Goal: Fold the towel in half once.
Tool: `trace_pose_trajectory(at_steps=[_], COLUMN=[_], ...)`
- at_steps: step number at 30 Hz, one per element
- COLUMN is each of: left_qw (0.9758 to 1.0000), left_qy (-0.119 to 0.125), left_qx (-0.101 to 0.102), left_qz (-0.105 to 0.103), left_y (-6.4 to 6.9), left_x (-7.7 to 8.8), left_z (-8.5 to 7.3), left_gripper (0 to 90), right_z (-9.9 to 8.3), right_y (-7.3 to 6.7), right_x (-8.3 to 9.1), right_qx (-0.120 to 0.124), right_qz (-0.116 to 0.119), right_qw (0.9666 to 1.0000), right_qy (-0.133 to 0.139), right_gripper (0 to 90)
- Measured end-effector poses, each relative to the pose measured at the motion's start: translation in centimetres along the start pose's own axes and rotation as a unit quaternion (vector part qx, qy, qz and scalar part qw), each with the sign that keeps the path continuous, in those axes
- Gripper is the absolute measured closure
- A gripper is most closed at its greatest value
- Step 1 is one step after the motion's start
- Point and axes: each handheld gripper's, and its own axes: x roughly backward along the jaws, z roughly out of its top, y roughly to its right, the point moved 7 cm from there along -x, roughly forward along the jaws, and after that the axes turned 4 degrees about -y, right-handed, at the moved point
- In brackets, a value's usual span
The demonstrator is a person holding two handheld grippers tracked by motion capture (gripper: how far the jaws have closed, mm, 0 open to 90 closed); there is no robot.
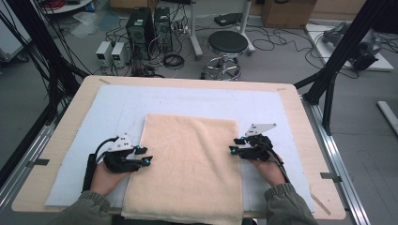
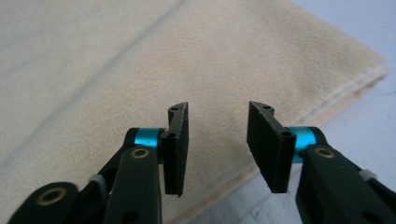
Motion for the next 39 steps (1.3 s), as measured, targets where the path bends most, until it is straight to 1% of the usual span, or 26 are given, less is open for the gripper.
trace_pose_trajectory(at_steps=[2, 3, 5, 6, 8, 9, 10, 11, 16, 19, 20, 21, 22, 23, 24, 26, 27, 28, 30, 32, 33, 34, 35, 37, 38, 39], left_qw=[0.9999, 0.9999, 0.9998, 0.9997, 0.9998, 0.9998, 0.9998, 0.9998, 0.9999, 0.9999, 0.9999, 0.9999, 0.9999, 1.0, 1.0, 1.0, 0.9999, 0.9999, 0.9995, 0.9992, 0.999, 0.9987, 0.9986, 0.998, 0.9973, 0.9972], left_qy=[-0.015, -0.014, -0.014, -0.018, -0.016, -0.017, -0.016, -0.015, -0.013, -0.014, -0.013, -0.012, -0.011, -0.007, -0.004, 0.004, 0.009, 0.014, 0.027, 0.034, 0.038, 0.042, 0.045, 0.053, 0.061, 0.06], left_qx=[-0.004, -0.002, 0.005, 0.007, 0.01, 0.008, 0.011, 0.009, 0.004, 0.004, 0.004, 0.004, 0.004, 0.005, 0.005, 0.008, 0.011, 0.01, 0.014, 0.02, 0.02, 0.025, 0.025, 0.03, 0.036, 0.037], left_qz=[-0.006, -0.009, -0.012, -0.016, -0.012, -0.011, -0.011, -0.01, -0.007, -0.007, -0.007, -0.008, -0.007, -0.005, -0.003, 0.0, 0.0, 0.004, 0.007, 0.007, 0.01, 0.013, 0.013, 0.018, 0.022, 0.024], left_y=[0.2, 0.2, 0.1, 0.1, 0.2, 0.2, 0.3, 0.3, 0.6, 0.6, 0.6, 0.6, 0.6, 0.5, 0.4, 0.2, 0.1, -0.1, -0.3, -0.6, -0.8, -1.0, -1.2, -1.6, -1.9, -2.2], left_x=[-0.2, -0.2, -0.1, -0.1, -0.1, 0.0, 0.0, 0.0, 0.3, 0.5, 0.5, 0.6, 0.7, 0.7, 0.8, 0.9, 1.0, 1.0, 1.2, 1.2, 1.2, 1.2, 1.3, 1.4, 1.4, 1.5], left_z=[-0.6, -0.8, -1.0, -1.1, -1.2, -1.2, -1.3, -1.3, -1.6, -1.6, -1.6, -1.5, -1.5, -1.4, -1.3, -1.0, -0.7, -0.5, 0.1, 0.6, 0.8, 1.1, 1.4, 2.0, 2.3, 2.5], left_gripper=[66.3, 68.5, 71.2, 72.6, 74.2, 74.7, 75.1, 75.4, 76.0, 75.2, 74.5, 73.3, 71.8, 71.1, 70.2, 68.7, 67.6, 66.5, 63.8, 61.1, 60.1, 58.8, 57.3, 54.8, 52.5, 50.9], right_z=[0.1, 0.1, -0.2, -0.4, -0.5, -0.6, -0.6, -0.6, -0.9, -0.9, -1.0, -1.0, -1.0, -0.9, -0.9, -0.8, -0.7, -0.5, -0.3, 0.0, 0.1, 0.4, 0.7, 1.5, 1.9, 2.3], right_y=[-0.3, -0.4, -0.5, -0.5, -0.5, -0.6, -0.5, -0.4, -0.3, -0.2, -0.2, -0.1, -0.1, -0.1, -0.1, 0.0, 0.1, 0.1, 0.3, 0.3, 0.4, 0.4, 0.4, 0.6, 0.7, 0.9], right_x=[-0.3, -0.4, -0.7, -0.9, -0.9, -0.9, -0.8, -0.8, -0.4, -0.3, -0.2, 0.0, 0.1, 0.3, 0.6, 0.9, 1.1, 1.2, 1.4, 1.3, 1.2, 1.2, 1.1, 1.2, 1.2, 1.1], right_qx=[0.016, 0.019, 0.029, 0.029, 0.026, 0.023, 0.024, 0.028, 0.026, 0.017, 0.015, 0.007, 0.001, -0.012, -0.021, -0.031, -0.037, -0.04, -0.043, -0.054, -0.055, -0.055, -0.053, -0.049, -0.049, -0.045], right_qz=[-0.002, 0.0, -0.005, -0.004, -0.005, -0.003, -0.002, -0.002, -0.003, -0.001, 0.0, 0.001, 0.007, 0.016, 0.02, 0.015, 0.016, 0.017, 0.011, 0.017, 0.019, 0.022, 0.022, 0.019, 0.017, 0.014], right_qw=[0.9999, 0.9998, 0.9992, 0.999, 0.9991, 0.9991, 0.999, 0.9989, 0.9987, 0.999, 0.9992, 0.9996, 0.9998, 0.9998, 0.9996, 0.9994, 0.9989, 0.9987, 0.9982, 0.9975, 0.9975, 0.9975, 0.9976, 0.9978, 0.9978, 0.998], right_qy=[-0.006, -0.008, -0.026, -0.033, -0.034, -0.036, -0.037, -0.037, -0.043, -0.04, -0.036, -0.027, -0.019, -0.007, 0.001, 0.01, 0.021, 0.028, 0.041, 0.042, 0.041, 0.039, 0.039, 0.042, 0.041, 0.043], right_gripper=[65.6, 70.0, 77.1, 79.5, 86.6, 87.7, 88.3, 88.7, 89.3, 88.8, 86.0, 79.6, 74.2, 71.9, 69.1, 62.1, 61.1, 58.8, 52.9, 48.3, 45.9, 44.0, 42.5, 40.2, 38.6, 37.6])
